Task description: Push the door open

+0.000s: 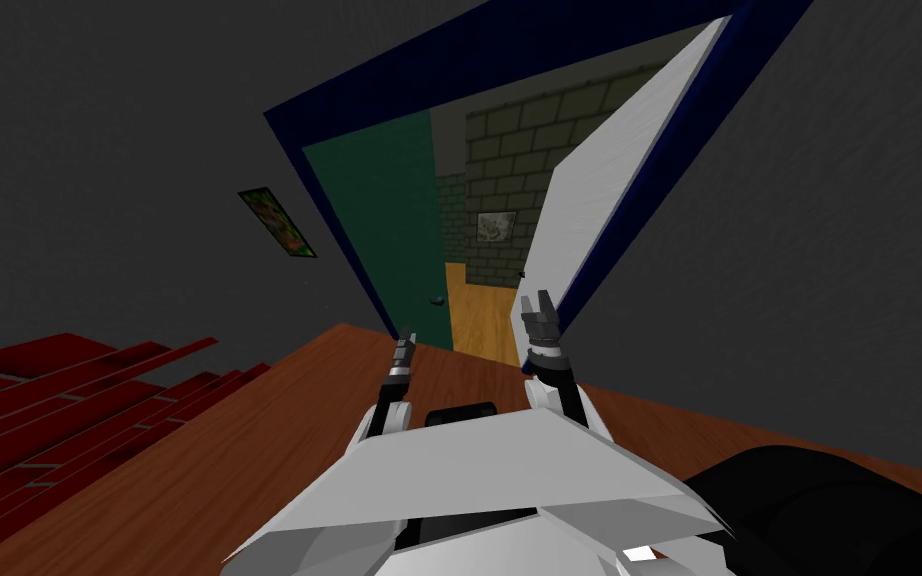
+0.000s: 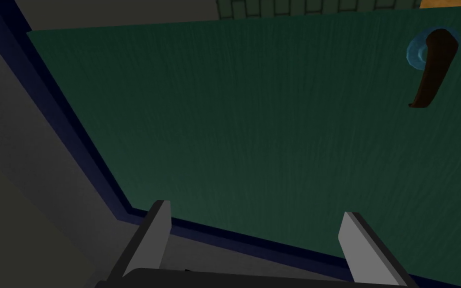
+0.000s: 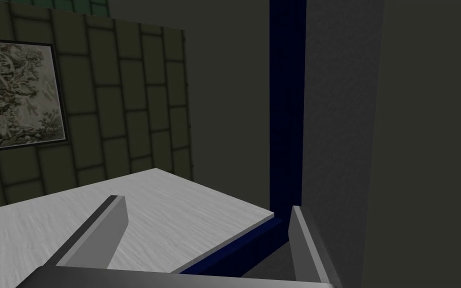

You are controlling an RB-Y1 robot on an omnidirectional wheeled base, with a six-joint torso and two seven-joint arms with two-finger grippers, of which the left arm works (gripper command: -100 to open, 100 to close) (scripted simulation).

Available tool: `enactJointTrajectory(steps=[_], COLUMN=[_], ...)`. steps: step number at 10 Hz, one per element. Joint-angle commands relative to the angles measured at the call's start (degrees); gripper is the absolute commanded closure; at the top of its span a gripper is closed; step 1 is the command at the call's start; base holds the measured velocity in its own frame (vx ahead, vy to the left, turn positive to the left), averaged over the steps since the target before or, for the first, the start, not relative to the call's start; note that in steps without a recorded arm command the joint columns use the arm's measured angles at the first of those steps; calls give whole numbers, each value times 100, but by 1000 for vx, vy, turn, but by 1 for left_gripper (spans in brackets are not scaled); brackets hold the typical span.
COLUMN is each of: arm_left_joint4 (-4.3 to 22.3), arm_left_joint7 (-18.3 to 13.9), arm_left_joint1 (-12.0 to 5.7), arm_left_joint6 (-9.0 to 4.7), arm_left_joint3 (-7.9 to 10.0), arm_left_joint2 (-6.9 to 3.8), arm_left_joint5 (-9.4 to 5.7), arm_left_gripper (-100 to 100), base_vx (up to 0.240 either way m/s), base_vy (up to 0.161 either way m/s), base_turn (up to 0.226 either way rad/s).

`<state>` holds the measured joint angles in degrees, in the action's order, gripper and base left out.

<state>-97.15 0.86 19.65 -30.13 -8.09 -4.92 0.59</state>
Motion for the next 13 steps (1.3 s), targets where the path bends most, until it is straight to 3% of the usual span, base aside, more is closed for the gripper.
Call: enactJointTrajectory(steps=[1,13], arm_left_joint4=[286,2034], arm_left_joint7=[-23,-153], arm_left_joint1=[-111,-666], arm_left_joint6=[-80,-561], arm_left_joint3=[-20,-246], arm_left_joint2=[-18,-50], arm_left_joint5=[-10,-55], arm_left_gripper=[-100,-100], base_vx=[98,95], base_vy=[37,49], base_turn=[-50,-54])
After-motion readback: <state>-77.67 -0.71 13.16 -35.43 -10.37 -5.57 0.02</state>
